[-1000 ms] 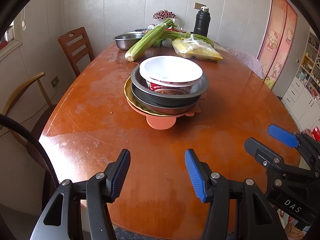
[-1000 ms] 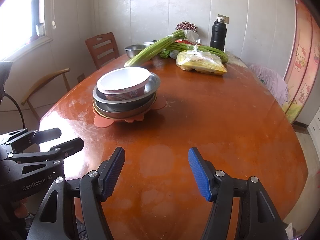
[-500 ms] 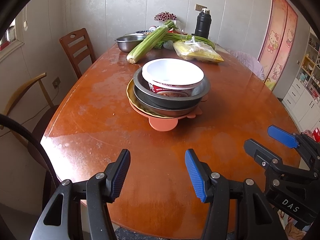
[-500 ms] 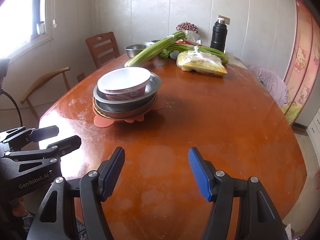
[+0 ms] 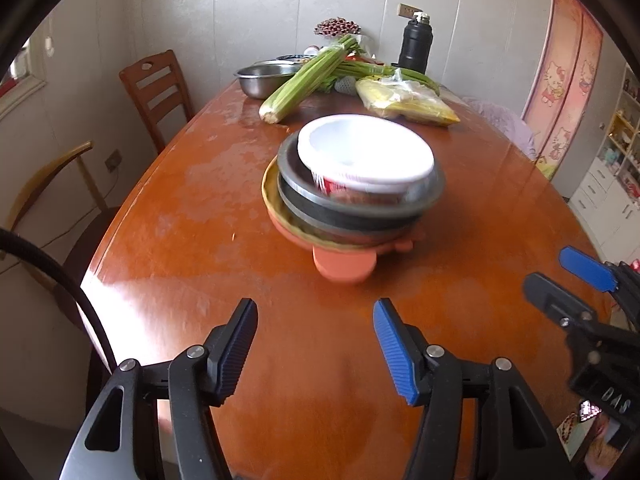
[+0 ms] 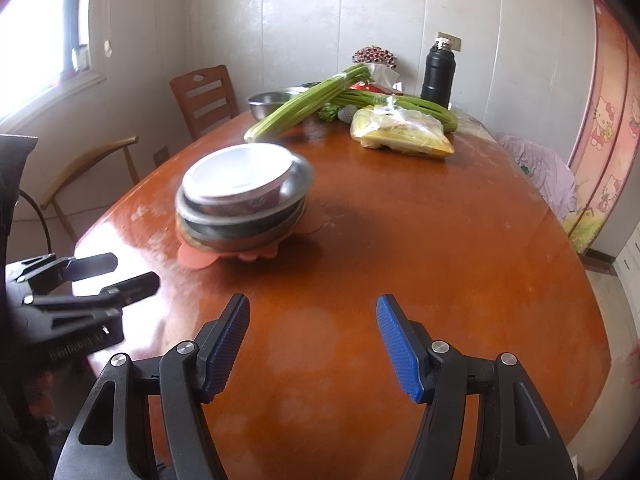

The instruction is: Organize plates and bowls

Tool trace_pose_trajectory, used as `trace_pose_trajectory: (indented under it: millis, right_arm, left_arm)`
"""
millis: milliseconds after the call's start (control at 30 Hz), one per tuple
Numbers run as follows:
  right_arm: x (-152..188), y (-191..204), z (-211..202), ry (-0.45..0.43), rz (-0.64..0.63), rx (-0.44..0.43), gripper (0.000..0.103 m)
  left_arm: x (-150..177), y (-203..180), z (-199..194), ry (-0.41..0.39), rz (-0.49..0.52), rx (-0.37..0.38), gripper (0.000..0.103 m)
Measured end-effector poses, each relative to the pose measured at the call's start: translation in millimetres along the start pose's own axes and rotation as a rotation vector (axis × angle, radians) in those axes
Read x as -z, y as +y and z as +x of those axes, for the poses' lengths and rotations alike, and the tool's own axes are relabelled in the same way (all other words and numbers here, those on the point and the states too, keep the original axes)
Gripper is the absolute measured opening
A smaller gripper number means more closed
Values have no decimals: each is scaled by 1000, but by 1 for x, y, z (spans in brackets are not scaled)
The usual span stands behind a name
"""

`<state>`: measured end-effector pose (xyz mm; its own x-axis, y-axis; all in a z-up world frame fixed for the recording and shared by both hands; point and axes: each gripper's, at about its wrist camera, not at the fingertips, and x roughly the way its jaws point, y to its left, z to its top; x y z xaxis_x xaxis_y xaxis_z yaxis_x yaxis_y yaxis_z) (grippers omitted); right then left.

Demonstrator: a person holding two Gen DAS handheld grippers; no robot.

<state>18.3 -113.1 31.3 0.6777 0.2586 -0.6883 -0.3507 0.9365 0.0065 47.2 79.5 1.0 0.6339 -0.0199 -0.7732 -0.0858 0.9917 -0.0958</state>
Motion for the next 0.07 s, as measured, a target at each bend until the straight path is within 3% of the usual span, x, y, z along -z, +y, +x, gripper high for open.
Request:
trace_pose_trajectory:
  millis: [67]
  right_arm:
    - [-11,-27,2,1,42,3,68]
  left_arm:
    - [-20,12,2,-16,-4,-2,61]
